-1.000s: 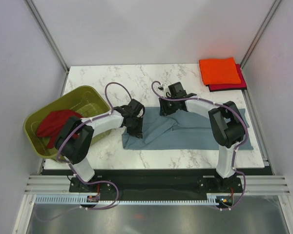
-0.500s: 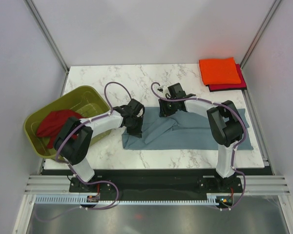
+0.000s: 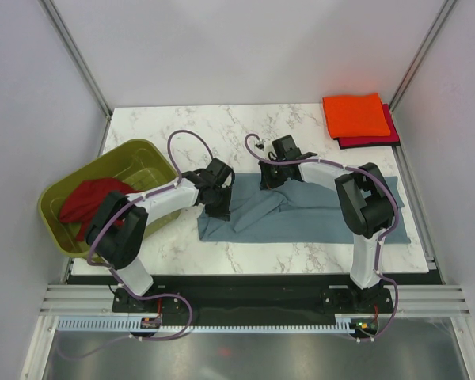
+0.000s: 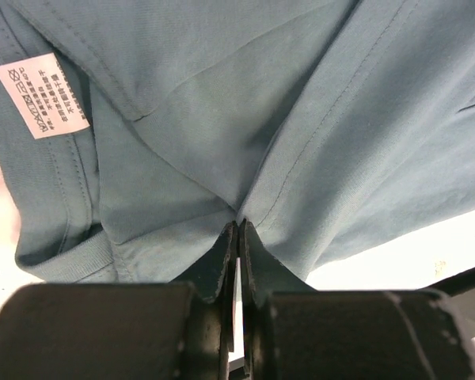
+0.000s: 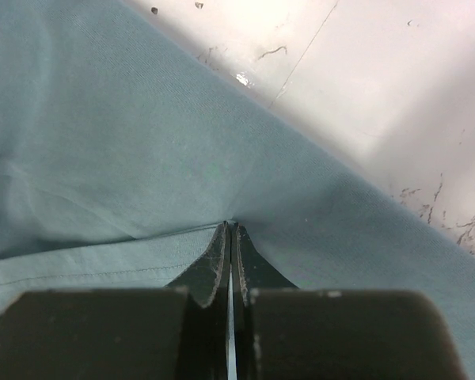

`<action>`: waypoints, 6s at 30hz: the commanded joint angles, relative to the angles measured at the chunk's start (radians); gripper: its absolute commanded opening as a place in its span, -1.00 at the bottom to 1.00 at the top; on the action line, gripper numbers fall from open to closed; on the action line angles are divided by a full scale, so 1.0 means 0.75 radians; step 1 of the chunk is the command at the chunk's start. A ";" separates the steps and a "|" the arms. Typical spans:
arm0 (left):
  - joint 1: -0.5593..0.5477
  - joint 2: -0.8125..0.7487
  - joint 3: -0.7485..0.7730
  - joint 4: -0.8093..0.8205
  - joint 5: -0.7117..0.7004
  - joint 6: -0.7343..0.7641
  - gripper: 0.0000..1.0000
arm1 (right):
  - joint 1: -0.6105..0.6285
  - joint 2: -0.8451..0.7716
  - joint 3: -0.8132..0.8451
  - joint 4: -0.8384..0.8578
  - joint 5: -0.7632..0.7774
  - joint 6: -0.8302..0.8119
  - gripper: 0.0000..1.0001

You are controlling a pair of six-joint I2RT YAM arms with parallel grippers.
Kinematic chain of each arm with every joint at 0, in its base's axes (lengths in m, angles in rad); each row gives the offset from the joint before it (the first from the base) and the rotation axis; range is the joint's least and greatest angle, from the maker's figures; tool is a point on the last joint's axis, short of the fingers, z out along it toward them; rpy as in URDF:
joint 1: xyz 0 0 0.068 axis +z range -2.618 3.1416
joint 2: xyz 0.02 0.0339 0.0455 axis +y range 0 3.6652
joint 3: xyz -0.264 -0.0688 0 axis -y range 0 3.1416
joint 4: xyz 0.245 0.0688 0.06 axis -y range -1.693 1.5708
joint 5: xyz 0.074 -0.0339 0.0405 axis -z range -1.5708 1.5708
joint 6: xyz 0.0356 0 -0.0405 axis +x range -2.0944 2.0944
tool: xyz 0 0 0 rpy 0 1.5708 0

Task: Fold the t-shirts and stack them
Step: Fold the tshirt

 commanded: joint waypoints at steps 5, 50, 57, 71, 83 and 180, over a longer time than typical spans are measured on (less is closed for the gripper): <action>-0.004 -0.020 0.065 -0.007 -0.009 -0.015 -0.62 | 0.001 -0.070 0.005 0.064 0.016 0.014 -1.00; 0.008 0.021 0.165 -0.052 -0.298 0.030 -0.95 | 0.001 -0.142 -0.114 0.211 0.081 0.084 -1.00; 0.014 0.117 0.218 -0.075 -0.289 0.063 -0.92 | 0.001 -0.135 -0.159 0.252 0.143 0.116 -0.89; 0.045 0.264 0.547 -0.220 -0.445 0.086 -0.58 | -0.003 -0.500 -0.114 0.050 0.394 0.260 -0.19; 0.149 0.626 0.822 -0.238 -0.394 0.067 -0.63 | -0.073 -0.610 -0.128 0.009 0.445 0.225 -0.21; -0.425 -0.047 -0.037 0.793 0.024 -0.939 0.01 | -0.146 -1.140 0.023 -0.505 0.650 0.405 -0.20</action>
